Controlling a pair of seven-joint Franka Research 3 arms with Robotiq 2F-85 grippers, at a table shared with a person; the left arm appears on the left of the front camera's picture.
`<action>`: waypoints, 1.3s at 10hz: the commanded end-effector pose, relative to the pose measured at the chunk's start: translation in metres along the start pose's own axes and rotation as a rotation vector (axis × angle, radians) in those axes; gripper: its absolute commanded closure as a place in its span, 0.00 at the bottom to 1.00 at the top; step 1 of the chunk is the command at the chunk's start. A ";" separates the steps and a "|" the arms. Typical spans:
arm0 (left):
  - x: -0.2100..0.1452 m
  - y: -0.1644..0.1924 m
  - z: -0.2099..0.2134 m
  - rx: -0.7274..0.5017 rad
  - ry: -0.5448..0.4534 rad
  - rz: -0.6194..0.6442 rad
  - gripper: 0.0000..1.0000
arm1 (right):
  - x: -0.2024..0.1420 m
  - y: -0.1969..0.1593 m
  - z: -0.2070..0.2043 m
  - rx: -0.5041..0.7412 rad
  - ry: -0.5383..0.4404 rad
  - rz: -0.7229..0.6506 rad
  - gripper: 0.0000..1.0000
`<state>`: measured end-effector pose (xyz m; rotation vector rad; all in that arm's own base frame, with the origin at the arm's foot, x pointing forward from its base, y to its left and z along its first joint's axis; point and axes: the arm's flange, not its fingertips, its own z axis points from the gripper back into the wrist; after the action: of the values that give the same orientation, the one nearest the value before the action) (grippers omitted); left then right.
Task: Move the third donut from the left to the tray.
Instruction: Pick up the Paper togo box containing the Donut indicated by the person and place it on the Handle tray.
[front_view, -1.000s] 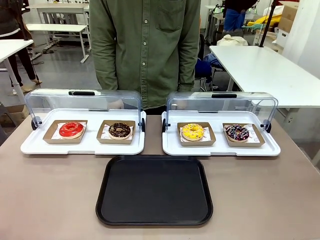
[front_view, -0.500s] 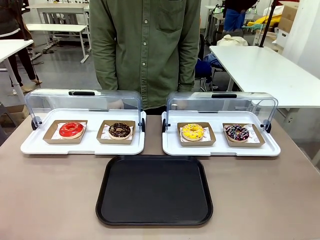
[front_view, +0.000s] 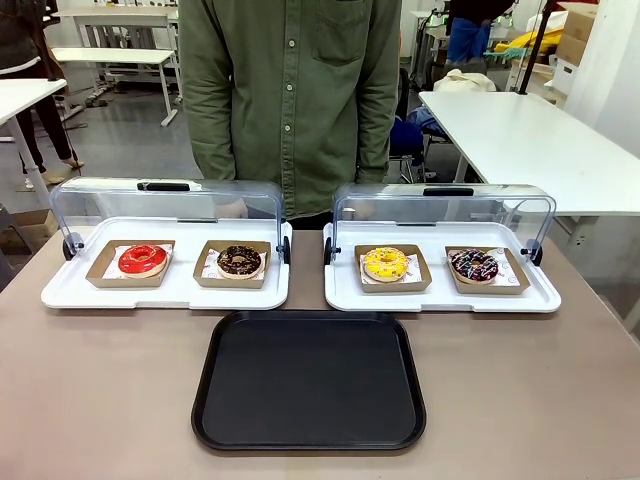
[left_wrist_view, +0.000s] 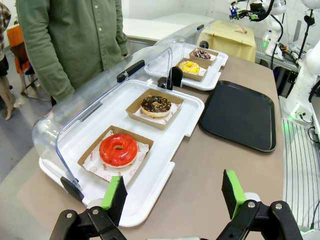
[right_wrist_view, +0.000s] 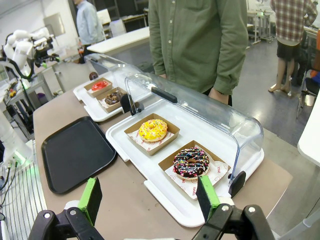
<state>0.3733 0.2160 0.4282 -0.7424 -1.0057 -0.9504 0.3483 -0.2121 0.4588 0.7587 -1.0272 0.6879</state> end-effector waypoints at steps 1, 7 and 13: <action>0.001 0.002 0.002 -0.003 -0.005 -0.006 0.00 | 0.002 -0.002 0.000 -0.001 -0.027 0.027 0.00; 0.001 0.002 0.002 -0.003 -0.005 -0.006 0.00 | 0.002 -0.002 0.000 -0.001 -0.027 0.027 0.00; 0.001 0.002 0.002 -0.003 -0.005 -0.006 0.00 | 0.002 -0.002 0.000 -0.001 -0.027 0.027 0.00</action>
<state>0.3733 0.2160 0.4282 -0.7424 -1.0057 -0.9504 0.3483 -0.2121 0.4587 0.7587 -1.0272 0.6879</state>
